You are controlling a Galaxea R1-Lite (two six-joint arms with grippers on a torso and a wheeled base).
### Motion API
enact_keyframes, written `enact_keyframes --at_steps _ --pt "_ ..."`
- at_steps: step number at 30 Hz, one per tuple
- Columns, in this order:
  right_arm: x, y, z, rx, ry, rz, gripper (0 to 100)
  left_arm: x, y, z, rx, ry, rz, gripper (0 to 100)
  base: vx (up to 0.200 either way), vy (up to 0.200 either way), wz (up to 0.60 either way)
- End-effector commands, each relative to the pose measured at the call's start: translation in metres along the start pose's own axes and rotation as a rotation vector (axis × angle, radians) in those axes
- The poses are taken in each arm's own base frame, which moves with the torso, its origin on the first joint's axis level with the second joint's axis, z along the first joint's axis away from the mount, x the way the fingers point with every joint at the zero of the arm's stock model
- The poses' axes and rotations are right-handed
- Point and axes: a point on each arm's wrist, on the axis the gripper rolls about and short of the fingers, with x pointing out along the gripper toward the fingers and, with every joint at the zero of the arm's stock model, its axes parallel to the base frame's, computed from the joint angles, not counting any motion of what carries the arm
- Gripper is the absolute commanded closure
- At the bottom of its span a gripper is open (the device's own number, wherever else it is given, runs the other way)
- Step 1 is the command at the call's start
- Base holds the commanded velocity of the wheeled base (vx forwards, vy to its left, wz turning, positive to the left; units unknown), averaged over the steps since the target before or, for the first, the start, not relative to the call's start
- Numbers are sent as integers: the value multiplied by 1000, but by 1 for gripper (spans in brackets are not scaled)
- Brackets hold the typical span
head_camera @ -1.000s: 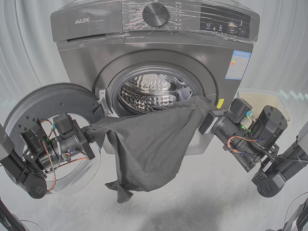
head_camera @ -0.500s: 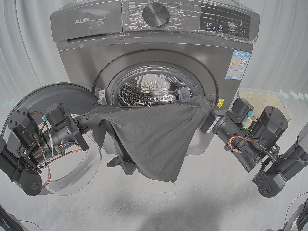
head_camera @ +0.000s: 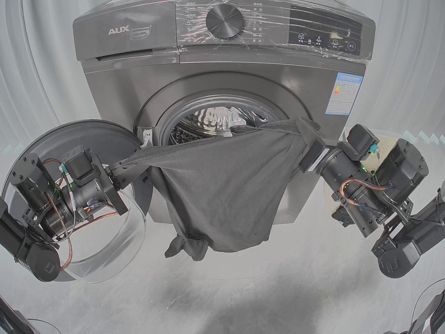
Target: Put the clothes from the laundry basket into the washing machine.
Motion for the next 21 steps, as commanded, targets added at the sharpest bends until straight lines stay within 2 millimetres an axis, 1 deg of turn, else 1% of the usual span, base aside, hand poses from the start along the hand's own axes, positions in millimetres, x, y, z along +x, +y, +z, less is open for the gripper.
enact_keyframes --at_steps 1,11,21 --pt "-3 2 14 6 -37 8 100 4 2 5 13 -21 0 100 0 0 0" --pt "-8 3 20 3 -46 13 100 12 8 21 8 -99 78 100 0 0 0" --pt "-14 5 41 9 -97 20 100 10 2 37 36 -159 104 100 0 0 0"
